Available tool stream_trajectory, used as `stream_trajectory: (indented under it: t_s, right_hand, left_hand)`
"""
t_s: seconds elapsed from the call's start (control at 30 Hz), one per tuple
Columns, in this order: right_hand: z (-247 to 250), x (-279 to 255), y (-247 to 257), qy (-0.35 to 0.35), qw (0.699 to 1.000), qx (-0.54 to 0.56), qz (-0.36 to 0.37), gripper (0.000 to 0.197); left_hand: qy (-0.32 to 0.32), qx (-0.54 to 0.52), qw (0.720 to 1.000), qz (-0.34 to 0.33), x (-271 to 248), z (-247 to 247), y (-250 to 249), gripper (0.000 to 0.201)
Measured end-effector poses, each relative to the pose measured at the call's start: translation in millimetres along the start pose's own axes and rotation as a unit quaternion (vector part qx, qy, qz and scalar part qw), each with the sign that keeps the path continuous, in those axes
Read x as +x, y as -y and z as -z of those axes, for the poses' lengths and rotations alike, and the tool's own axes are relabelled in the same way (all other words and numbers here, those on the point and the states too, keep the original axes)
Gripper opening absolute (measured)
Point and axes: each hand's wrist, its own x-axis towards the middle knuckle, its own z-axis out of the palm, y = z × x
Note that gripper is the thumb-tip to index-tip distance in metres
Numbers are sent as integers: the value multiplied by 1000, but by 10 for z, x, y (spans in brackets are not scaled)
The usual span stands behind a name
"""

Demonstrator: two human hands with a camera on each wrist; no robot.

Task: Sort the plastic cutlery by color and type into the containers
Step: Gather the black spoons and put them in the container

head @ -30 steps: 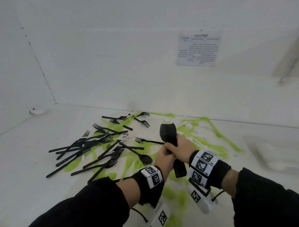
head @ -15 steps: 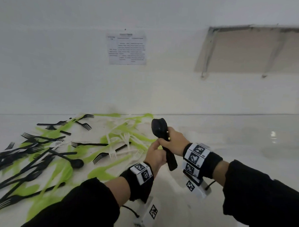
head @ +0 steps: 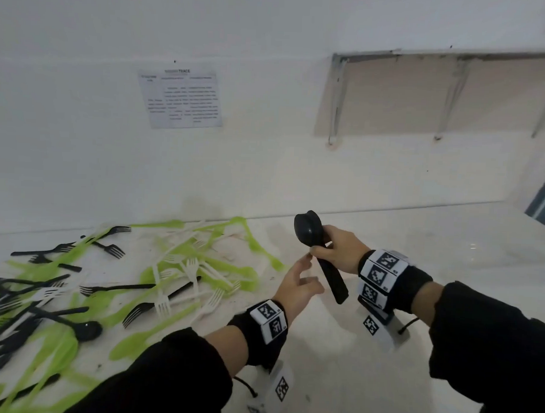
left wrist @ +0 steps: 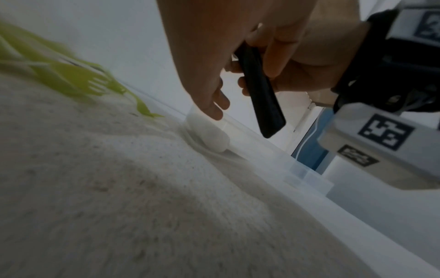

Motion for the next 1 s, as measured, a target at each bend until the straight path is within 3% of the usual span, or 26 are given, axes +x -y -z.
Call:
stream_trajectory:
  t_s: [0.1, 0.17, 0.27, 0.3, 0.37, 0.4, 0.5, 0.57, 0.6, 0.7, 0.77, 0.83, 0.93, 1.0]
  right_hand:
    - [57, 123, -120, -11, 996, 83, -3, 16]
    - [68, 175, -172, -11, 978, 206, -17, 14]
    - [118, 196, -215, 26, 898, 435, -52, 22]
    - [140, 203, -243, 36, 883, 464, -55, 20]
    - [181, 249, -342, 39, 887, 456, -63, 23]
    - [201, 281, -398, 24, 904, 421, -76, 34]
    - [322, 329, -577, -89, 973, 201, -64, 92]
    - [450, 296, -612, -108, 994, -22, 6, 95]
    - [500, 287, -618, -80, 984, -150, 56, 86]
    - [581, 350, -610, 88, 893, -411, 160, 62]
    - [589, 414, -600, 167, 863, -447, 165, 52]
    - [583, 480, -613, 185, 875, -415, 168, 41]
    - [535, 552, -684, 161, 903, -362, 168, 40]
    - [523, 601, -770, 144, 919, -342, 136, 42]
  left_hand:
    - [18, 21, 999, 24, 131, -116, -27, 35]
    - [-15, 36, 999, 23, 246, -197, -2, 35]
    - [-47, 85, 995, -11, 376, -249, -46, 38]
    - [-48, 105, 993, -18, 421, -254, -63, 37]
    - [-52, 155, 986, -36, 512, -256, -82, 40]
    - [-60, 187, 979, -49, 552, -254, -85, 39]
    - [-65, 266, 960, -64, 645, -213, -94, 35]
    - [-44, 339, 937, -67, 696, -169, -117, 44]
    - [-31, 380, 922, -71, 739, -150, -113, 50]
    - [-1, 507, 860, -50, 815, -118, -117, 49]
    - [7, 577, 816, -37, 815, -143, -163, 49]
    - [-1, 606, 794, -39, 822, -173, -210, 47]
    - [-29, 600, 797, -52, 862, -163, -189, 49]
    - [-69, 559, 825, -45, 873, -141, -143, 78]
